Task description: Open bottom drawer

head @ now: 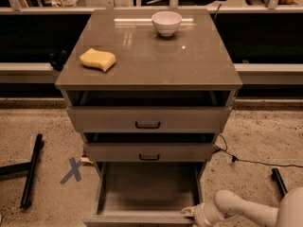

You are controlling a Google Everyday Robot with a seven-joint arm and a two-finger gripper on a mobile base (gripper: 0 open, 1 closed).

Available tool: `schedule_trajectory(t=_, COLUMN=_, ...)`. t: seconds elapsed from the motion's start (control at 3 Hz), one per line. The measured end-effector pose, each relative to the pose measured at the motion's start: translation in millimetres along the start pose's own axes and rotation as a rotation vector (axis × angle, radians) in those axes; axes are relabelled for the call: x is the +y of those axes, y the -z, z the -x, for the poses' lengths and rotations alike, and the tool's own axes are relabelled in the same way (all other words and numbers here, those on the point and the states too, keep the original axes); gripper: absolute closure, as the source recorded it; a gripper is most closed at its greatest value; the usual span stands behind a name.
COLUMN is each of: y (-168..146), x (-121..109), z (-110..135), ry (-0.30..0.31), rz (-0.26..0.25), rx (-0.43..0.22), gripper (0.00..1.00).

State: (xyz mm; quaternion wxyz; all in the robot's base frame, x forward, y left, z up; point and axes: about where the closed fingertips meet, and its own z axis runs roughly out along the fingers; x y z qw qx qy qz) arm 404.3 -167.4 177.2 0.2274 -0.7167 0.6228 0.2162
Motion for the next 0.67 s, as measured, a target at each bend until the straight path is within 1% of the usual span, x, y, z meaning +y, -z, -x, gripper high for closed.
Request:
schedule_trajectory(t=0.33, y=39, x=-4, z=-5, ry=-0.024, rz=-0.042, rx=0.032, gripper=0.00)
schedule_trajectory(t=0.67, y=85, x=-13, z=-11, ry=-0.037, rz=-0.113, rx=0.067, gripper=0.00)
